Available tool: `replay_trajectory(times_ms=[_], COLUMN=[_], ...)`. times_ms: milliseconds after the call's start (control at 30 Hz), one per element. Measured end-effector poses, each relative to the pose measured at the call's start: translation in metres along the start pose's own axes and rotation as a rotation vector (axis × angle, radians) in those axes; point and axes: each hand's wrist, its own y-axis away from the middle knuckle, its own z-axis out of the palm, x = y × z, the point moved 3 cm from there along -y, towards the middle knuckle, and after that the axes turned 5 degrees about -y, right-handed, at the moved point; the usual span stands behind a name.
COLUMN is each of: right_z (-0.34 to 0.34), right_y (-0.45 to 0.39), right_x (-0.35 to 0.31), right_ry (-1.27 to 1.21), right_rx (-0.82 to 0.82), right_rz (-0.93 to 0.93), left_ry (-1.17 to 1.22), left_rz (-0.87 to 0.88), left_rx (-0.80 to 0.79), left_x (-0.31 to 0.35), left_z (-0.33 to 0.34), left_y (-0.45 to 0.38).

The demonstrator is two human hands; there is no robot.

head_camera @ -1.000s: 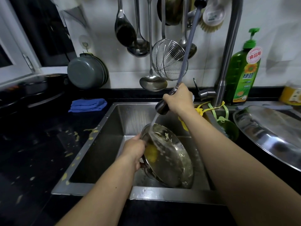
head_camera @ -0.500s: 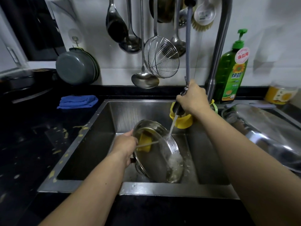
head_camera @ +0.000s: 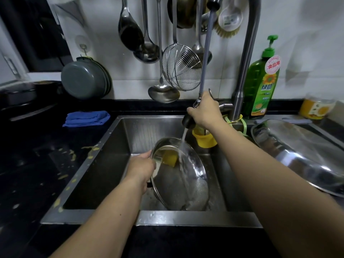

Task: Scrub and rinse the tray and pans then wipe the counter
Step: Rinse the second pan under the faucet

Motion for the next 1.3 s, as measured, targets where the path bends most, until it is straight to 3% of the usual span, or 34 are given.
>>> replay_trajectory(times_ms=[433, 700, 833, 933, 1167, 1300], right_z=[-0.013, -0.053, -0.055, -0.041, 0.01, 0.005], right_y=[-0.004, 0.029, 0.052, 0.063, 0.04, 0.028], right_x=[0.012, 0.012, 0.003, -0.008, -0.014, -0.003], right_ry=[0.117, 0.275, -0.02, -0.186, -0.355, -0.139], right_rx=[0.027, -0.113, -0.318, -0.375, -0.235, -0.014], right_rz=[-0.017, 0.031, 0.091, 0.078, 0.068, 0.002], left_ry=[0.003, -0.145, -0.164, -0.157, -0.2, -0.246], left_rz=[0.0, 0.084, 0.116, 0.097, 0.11, 0.123], left_rx=[0.036, 0.094, 0.104, 0.086, 0.051, 0.061], left_x=[-0.004, -0.018, -0.001, 0.0, 0.001, -0.002], left_z=[-0.001, -0.003, -0.003, -0.003, -0.003, -0.001], left_y=[-0.008, -0.033, -0.004, -0.002, -0.003, -0.004])
